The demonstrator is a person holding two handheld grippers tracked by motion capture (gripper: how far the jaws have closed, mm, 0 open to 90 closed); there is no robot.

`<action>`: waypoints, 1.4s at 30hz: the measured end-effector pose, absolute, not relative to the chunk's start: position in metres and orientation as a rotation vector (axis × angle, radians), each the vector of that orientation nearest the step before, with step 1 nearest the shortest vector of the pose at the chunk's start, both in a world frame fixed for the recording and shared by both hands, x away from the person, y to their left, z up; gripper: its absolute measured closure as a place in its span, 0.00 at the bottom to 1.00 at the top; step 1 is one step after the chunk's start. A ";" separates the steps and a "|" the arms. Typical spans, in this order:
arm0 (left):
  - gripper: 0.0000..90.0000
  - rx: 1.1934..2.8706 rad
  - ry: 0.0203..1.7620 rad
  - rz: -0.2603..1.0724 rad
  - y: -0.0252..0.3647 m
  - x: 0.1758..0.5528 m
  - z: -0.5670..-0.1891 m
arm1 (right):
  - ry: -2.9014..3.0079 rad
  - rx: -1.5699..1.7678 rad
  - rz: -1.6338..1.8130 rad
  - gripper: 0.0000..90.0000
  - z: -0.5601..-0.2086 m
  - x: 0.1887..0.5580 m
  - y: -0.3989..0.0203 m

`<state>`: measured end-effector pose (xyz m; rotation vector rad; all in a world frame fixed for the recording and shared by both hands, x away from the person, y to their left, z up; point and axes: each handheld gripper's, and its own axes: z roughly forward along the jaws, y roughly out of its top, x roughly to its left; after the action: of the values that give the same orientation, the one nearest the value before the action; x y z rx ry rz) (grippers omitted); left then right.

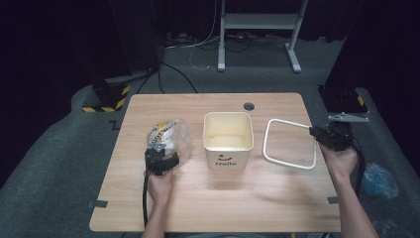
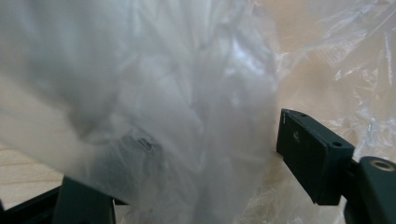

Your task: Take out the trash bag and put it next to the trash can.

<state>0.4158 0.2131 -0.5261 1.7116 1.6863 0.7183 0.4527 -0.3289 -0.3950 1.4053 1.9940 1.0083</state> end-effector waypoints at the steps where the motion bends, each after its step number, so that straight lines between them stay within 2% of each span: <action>1: 0.33 1.712 1.686 0.719 0.213 0.416 -0.526 | 1.993 1.404 1.010 0.86 -0.394 0.453 -0.328; 18: 0.33 1.712 1.685 0.716 0.213 0.416 -0.526 | 1.991 1.373 1.039 0.86 -0.370 0.456 -0.322; 42: 0.33 1.711 1.683 0.712 0.214 0.416 -0.526 | 2.039 1.294 1.068 0.86 -0.349 0.466 -0.284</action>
<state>0.4157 0.2137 -0.5261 1.7114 1.6827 0.7122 0.4660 -0.2842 -0.3488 1.2942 2.0390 1.0677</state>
